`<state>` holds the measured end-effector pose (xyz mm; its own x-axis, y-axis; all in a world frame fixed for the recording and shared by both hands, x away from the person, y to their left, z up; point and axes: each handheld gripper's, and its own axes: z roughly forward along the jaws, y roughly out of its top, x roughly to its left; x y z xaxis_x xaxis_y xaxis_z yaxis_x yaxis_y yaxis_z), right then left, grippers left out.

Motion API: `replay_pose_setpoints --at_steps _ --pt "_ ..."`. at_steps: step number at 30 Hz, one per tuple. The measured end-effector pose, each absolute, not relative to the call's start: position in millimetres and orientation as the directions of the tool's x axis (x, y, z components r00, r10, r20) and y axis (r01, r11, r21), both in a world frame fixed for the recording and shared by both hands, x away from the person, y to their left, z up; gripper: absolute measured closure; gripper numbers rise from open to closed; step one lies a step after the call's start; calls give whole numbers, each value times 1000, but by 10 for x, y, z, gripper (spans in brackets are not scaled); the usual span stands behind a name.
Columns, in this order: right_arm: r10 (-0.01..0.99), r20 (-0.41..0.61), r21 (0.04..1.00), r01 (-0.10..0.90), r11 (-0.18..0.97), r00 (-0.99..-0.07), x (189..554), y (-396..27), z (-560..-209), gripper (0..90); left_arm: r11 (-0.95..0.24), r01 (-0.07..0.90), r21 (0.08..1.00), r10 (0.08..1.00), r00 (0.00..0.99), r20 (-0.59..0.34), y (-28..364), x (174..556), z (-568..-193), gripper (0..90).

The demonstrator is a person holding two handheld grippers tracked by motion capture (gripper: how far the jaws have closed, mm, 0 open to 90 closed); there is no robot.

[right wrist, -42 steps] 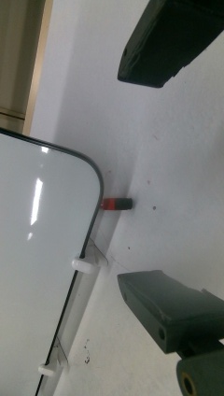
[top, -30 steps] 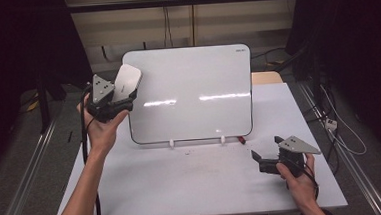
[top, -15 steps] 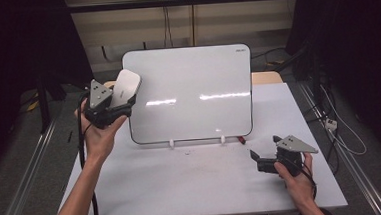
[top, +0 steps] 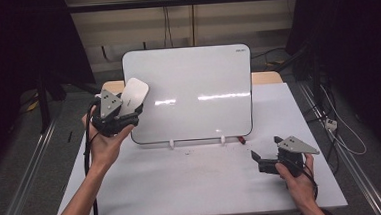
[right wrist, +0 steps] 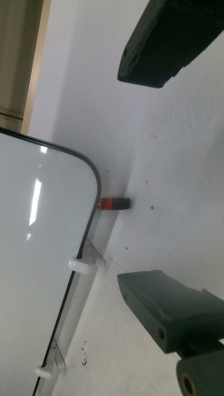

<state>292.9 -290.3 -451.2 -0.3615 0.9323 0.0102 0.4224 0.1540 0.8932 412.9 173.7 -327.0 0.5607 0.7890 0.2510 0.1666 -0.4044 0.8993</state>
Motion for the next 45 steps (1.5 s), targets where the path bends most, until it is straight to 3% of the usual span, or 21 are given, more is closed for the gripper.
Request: replay_pose_setpoints --at_steps 29,45 --pt "930 13 897 415 150 -366 2935 -2910 -4491 40 -494 191 848 746 593 301 1561 3936 -3701 311" --pt "930 9 897 413 154 -367 2927 -2905 -4489 41 -583 187 791 713 585 387 1457 4032 -4001 312"
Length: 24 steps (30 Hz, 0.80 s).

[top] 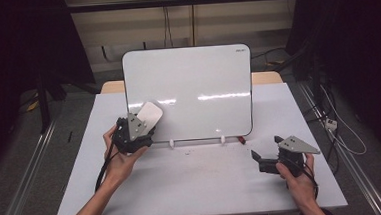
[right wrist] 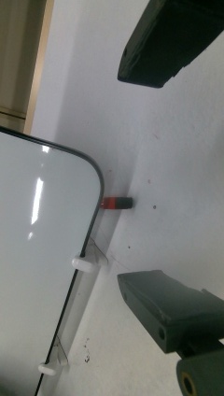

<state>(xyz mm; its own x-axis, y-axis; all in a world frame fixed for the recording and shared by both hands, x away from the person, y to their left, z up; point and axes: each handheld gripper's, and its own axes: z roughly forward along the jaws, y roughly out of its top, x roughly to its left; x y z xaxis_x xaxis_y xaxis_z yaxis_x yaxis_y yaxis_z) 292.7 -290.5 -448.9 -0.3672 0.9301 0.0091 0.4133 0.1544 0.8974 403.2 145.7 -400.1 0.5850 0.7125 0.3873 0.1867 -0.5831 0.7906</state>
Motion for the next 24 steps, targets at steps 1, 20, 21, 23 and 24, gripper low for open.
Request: replay_pose_setpoints --at_steps 1,20,21,23,24 --pt "930 9 898 412 154 -367 2927 -2903 -4489 41 -588 188 787 709 588 389 1453 4039 -4015 311" --pt "929 7 897 412 158 -370 2932 -2898 -4490 41 -654 174 737 673 579 460 1371 4141 -4158 311" --pt "929 9 897 413 156 -370 2928 -2896 -4489 41 -655 173 736 671 581 461 1369 4138 -4160 311" --pt "929 9 897 413 157 -371 2925 -2896 -4488 41 -659 174 731 669 580 464 1367 4137 -4157 310" --pt "929 9 897 414 156 -370 2927 -2897 -4488 41 -659 175 732 670 578 465 1365 4138 -4158 310"
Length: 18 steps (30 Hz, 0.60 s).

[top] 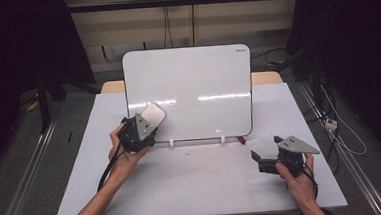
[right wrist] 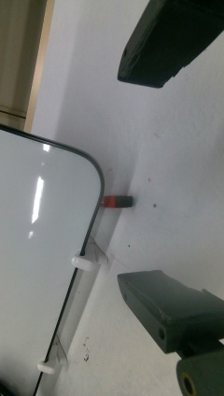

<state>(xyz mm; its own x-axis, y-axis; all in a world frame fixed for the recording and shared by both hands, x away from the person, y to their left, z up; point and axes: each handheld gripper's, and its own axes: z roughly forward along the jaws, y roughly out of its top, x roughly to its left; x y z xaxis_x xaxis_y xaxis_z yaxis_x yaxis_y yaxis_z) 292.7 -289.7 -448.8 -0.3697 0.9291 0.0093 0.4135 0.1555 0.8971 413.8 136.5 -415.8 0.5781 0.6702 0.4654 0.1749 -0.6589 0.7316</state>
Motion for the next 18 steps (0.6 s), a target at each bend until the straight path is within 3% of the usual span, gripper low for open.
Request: replay_pose_setpoints --at_steps 15,18 --pt "933 4 893 422 159 -361 2948 -2868 -4495 40 -629 196 752 688 590 422 1384 4168 -4156 292" --pt "933 2 893 421 160 -360 2951 -2870 -4496 40 -624 197 756 691 590 417 1390 4180 -4148 235"
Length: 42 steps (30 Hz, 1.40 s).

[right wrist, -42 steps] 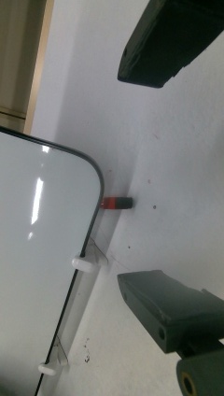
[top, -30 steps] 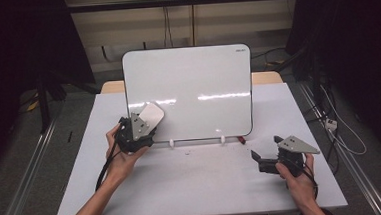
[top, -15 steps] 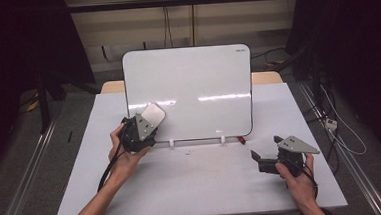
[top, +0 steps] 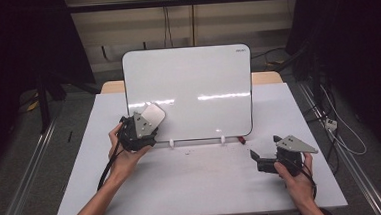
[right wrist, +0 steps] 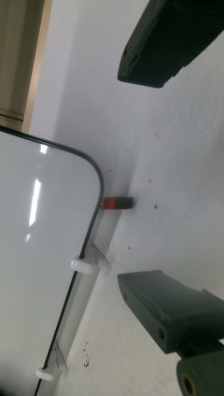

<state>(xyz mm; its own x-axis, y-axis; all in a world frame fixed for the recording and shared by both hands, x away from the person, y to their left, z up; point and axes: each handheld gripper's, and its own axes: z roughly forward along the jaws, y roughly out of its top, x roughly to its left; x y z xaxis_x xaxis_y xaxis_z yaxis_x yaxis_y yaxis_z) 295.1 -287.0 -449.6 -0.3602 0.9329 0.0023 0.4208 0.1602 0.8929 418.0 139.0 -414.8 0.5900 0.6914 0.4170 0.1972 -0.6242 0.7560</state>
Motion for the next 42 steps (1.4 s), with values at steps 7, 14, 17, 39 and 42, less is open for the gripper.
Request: replay_pose_setpoints --at_steps 7,14,17,39,42 --pt "931 4 892 423 162 -364 2929 -2877 -4495 41 -613 180 770 696 584 417 1383 4161 -4111 126" --pt "933 5 895 418 156 -359 2908 -2902 -4489 40 -571 184 800 719 583 379 1411 4118 -4035 57" --pt "932 3 894 418 159 -361 2903 -2903 -4491 40 -535 216 817 733 599 322 1435 4090 -3994 68" --pt "930 2 895 416 162 -366 2905 -2881 -4491 40 -399 280 873 749 649 134 1624 3763 -3822 43" --pt "931 3 895 416 160 -365 2904 -2882 -4492 40 -363 300 882 760 643 94 1659 3721 -3829 44"
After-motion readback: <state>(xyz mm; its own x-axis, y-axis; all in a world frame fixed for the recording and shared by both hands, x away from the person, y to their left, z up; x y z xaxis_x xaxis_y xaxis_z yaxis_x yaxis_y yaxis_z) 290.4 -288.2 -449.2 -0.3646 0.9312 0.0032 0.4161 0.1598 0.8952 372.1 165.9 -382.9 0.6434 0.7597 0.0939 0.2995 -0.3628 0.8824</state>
